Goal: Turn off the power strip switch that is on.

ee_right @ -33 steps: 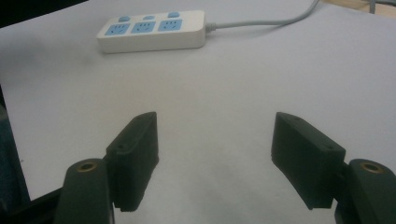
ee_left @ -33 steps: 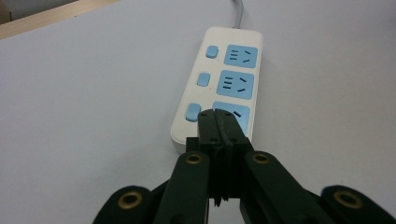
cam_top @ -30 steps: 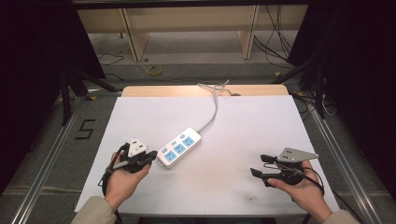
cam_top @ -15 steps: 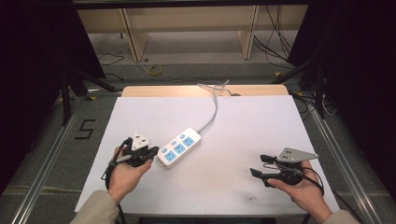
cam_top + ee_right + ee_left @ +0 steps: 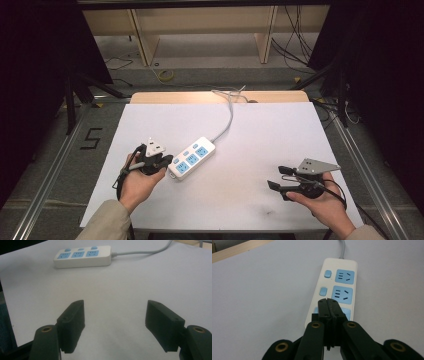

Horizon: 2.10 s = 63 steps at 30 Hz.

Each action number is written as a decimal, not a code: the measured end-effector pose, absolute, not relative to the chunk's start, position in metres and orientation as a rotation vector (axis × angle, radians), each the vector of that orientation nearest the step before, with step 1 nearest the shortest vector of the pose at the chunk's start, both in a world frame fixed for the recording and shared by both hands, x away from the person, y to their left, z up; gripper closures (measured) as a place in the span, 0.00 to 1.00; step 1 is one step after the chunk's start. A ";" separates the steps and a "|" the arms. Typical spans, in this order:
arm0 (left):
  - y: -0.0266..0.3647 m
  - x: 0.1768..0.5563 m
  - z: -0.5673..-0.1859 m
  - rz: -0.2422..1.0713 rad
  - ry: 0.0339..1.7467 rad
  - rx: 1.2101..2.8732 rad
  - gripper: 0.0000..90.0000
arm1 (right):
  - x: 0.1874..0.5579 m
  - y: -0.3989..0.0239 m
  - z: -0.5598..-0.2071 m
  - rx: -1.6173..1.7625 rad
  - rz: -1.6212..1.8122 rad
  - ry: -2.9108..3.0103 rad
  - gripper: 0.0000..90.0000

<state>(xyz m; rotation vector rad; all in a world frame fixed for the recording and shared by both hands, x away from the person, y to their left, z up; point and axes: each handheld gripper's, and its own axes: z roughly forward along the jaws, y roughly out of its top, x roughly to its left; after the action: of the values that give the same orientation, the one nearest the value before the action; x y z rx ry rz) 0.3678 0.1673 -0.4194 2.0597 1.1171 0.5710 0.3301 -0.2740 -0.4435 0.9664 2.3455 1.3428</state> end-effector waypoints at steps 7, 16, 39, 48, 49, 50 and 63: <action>0.164 0.372 -0.420 0.563 1.115 2.076 1.00 | 0.330 -0.274 -0.444 0.967 1.343 2.347 0.36; 0.158 0.380 -0.421 0.554 1.115 2.095 1.00 | 0.330 -0.273 -0.444 0.967 1.344 2.348 0.36; 0.152 0.396 -0.421 0.569 1.121 2.116 1.00 | 0.330 -0.273 -0.444 0.962 1.340 2.352 0.36; 0.149 0.402 -0.421 0.574 1.121 2.129 1.00 | 0.330 -0.273 -0.443 0.958 1.341 2.350 0.36; 0.148 0.404 -0.421 0.573 1.120 2.135 1.00 | 0.330 -0.273 -0.443 0.958 1.341 2.351 0.36; 0.148 0.404 -0.421 0.573 1.120 2.135 1.00 | 0.330 -0.273 -0.443 0.958 1.341 2.351 0.36; 0.143 0.413 -0.421 0.572 1.113 2.159 1.00 | 0.329 -0.272 -0.444 0.956 1.341 2.349 0.36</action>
<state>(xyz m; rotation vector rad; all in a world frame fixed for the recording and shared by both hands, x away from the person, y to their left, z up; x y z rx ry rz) 0.4130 0.1427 -0.4209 2.1588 1.1129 0.5721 0.3294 -0.2725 -0.4436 0.9557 2.3487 1.3411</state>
